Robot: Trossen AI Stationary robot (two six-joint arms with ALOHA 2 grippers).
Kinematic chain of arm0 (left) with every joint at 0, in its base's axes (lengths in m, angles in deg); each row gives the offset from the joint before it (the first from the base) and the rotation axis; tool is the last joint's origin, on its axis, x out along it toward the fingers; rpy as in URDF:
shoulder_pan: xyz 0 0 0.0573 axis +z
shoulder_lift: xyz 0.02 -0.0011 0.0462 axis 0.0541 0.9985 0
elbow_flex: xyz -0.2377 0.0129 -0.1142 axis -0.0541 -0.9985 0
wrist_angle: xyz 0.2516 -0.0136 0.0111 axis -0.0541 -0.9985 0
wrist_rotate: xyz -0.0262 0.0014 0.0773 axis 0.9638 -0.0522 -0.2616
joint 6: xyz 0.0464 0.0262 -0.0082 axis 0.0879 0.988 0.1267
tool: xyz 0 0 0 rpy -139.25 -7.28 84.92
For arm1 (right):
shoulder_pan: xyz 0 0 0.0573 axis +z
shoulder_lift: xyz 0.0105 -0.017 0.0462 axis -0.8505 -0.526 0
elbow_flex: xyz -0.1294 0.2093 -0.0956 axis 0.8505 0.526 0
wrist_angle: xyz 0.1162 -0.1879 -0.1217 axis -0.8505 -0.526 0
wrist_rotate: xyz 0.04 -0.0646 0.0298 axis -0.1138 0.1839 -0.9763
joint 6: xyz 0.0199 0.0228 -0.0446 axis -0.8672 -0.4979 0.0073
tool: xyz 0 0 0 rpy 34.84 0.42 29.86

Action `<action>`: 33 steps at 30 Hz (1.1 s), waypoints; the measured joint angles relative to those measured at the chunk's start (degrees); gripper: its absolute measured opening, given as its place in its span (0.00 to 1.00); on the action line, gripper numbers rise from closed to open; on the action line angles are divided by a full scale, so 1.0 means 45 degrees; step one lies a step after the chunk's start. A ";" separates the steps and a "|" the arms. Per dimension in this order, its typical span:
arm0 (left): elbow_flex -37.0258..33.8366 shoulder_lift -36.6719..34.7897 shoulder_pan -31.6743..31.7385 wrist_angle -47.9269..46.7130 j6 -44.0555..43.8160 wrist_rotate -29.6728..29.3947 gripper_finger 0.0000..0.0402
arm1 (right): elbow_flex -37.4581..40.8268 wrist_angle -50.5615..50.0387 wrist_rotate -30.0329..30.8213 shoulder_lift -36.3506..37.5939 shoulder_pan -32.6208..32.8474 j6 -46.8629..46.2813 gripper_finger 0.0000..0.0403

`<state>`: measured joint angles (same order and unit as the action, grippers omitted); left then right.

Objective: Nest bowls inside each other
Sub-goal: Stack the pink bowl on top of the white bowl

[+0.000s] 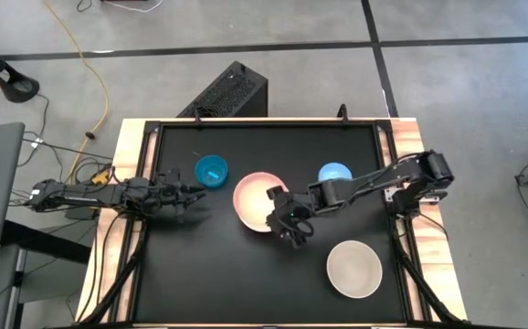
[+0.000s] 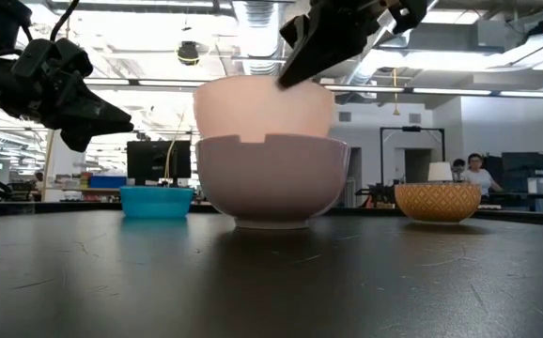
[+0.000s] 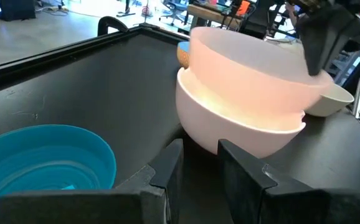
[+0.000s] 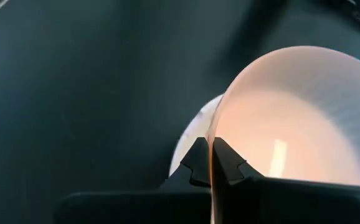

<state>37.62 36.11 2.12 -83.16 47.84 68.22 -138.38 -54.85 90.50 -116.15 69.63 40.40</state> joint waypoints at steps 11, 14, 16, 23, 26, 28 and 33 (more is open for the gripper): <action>0.0000 0.0005 0.0001 0.0000 -0.0073 0.0005 0.22 | -0.0013 0.0015 0.0455 -0.0689 -0.0051 -0.0790 0.00; 0.0000 0.0005 -0.0002 0.0000 -0.0117 0.0007 0.22 | 0.0005 -0.0111 0.0464 -0.0936 -0.0051 -0.0816 0.00; 0.0000 0.0000 -0.0004 0.0000 -0.0123 0.0015 0.22 | 0.0002 0.0037 0.0452 -0.1149 -0.0053 -0.0831 0.00; 0.0000 0.0015 -0.0003 0.0000 -0.0230 0.0016 0.22 | -0.0010 0.0050 0.0450 -0.1221 -0.0112 -0.2222 0.03; 0.0000 0.0015 0.0001 0.0000 -0.0238 0.0015 0.22 | -0.0010 0.0127 0.0491 -0.1137 -0.0130 -0.2651 0.07; 0.0000 0.0015 -0.0002 0.0000 -0.0238 0.0017 0.22 | -0.0010 0.0315 0.0571 -0.1117 -0.0133 -0.2719 0.10; 0.0000 0.0015 -0.0003 0.0000 -0.0243 0.0019 0.22 | -0.0010 0.0328 0.1043 -0.1117 -0.0119 -0.2883 0.19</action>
<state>37.62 36.17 2.11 -83.16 46.75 68.31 -138.42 -53.37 95.20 -121.17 69.09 27.43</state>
